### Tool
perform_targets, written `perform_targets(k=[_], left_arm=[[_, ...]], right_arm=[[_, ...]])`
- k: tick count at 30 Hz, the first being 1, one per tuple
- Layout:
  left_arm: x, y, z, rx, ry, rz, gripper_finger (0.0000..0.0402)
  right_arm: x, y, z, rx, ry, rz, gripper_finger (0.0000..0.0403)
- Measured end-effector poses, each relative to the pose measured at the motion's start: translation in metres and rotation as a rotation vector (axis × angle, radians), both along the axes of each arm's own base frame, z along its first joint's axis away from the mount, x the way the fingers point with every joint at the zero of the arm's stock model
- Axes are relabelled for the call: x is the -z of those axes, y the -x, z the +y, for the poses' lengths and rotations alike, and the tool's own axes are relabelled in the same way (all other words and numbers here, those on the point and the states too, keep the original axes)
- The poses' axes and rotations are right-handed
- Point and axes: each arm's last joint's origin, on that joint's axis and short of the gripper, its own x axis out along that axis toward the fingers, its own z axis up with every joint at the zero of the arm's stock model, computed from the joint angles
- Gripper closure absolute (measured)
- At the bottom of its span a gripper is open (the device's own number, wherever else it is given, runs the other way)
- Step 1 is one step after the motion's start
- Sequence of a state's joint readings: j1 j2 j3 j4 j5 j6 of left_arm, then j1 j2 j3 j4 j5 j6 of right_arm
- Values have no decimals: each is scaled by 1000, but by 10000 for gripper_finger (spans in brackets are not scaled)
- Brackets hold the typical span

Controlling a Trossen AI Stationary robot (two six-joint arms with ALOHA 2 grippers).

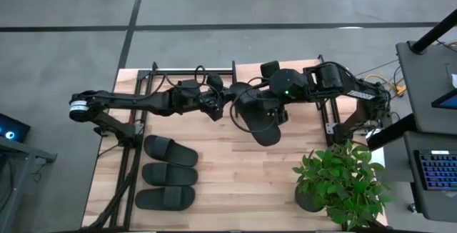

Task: Pick and place slides into the shelf
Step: Put the black slipper on the shelf

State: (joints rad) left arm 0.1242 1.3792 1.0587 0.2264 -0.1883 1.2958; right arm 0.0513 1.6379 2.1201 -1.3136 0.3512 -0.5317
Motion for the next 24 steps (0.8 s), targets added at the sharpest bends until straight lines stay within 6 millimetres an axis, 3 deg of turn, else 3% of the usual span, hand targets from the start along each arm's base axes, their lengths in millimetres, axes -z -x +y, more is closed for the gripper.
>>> perform_targets(k=[9, 13, 19, 24], left_arm=[[-6, 0, 0, 1, -1, -37, 368], [-6, 0, 0, 1, 0, -41, 368], [-6, 0, 0, 0, 1, -38, 368], [-6, 0, 0, -1, 19, -43, 368]], right_arm=[[3, 0, 0, -1, 26, 30, 210], [4, -1, 0, -2, 27, 33, 257], [4, -1, -1, -26, 52, 41, 374], [4, -1, -1, -22, 58, 40, 390]])
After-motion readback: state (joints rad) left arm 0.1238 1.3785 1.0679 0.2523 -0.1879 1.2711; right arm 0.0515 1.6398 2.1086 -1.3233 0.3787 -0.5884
